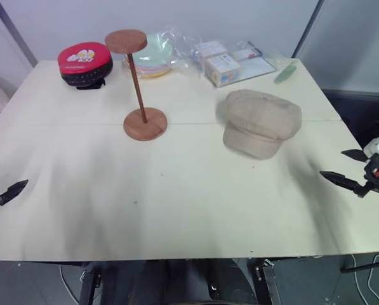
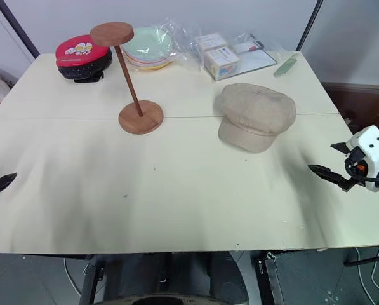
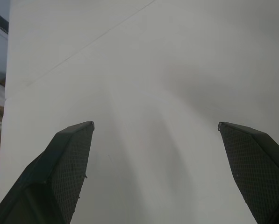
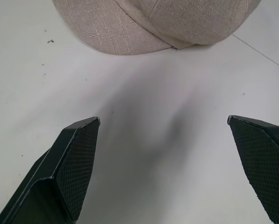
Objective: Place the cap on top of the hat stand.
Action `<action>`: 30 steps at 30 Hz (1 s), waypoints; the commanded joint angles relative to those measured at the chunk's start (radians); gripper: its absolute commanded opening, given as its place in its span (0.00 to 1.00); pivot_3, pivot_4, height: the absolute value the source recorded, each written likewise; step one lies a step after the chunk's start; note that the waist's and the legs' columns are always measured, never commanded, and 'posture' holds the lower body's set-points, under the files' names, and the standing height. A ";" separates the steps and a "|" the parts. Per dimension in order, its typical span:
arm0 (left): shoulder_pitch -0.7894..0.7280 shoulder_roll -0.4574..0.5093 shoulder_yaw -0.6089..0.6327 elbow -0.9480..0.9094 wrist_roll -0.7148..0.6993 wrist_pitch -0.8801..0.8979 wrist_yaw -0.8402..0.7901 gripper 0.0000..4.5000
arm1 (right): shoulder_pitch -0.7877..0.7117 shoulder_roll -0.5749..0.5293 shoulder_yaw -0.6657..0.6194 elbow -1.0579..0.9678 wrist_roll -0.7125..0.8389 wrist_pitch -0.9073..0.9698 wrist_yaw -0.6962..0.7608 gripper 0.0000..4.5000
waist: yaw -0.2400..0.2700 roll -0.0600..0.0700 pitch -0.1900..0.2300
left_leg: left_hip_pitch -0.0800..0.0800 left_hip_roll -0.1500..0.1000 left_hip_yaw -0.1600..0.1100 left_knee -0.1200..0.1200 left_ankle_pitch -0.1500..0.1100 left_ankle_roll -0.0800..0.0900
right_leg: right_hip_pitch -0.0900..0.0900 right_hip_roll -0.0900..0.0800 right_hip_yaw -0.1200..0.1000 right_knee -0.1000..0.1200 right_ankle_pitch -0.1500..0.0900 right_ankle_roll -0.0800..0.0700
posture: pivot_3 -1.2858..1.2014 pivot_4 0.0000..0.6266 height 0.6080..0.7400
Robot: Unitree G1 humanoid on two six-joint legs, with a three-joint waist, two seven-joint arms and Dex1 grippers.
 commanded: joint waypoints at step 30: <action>-0.526 -0.055 -0.471 -0.645 -0.411 0.527 -0.205 0.99 | -0.207 0.237 0.670 -0.623 -0.587 0.301 -0.616 1.00 | 0.003 0.000 0.000 | -0.003 -0.002 -0.001 0.002 0.000 0.000 | -0.002 0.001 0.000 0.002 0.002 0.004 | 0.52 0.24 1.00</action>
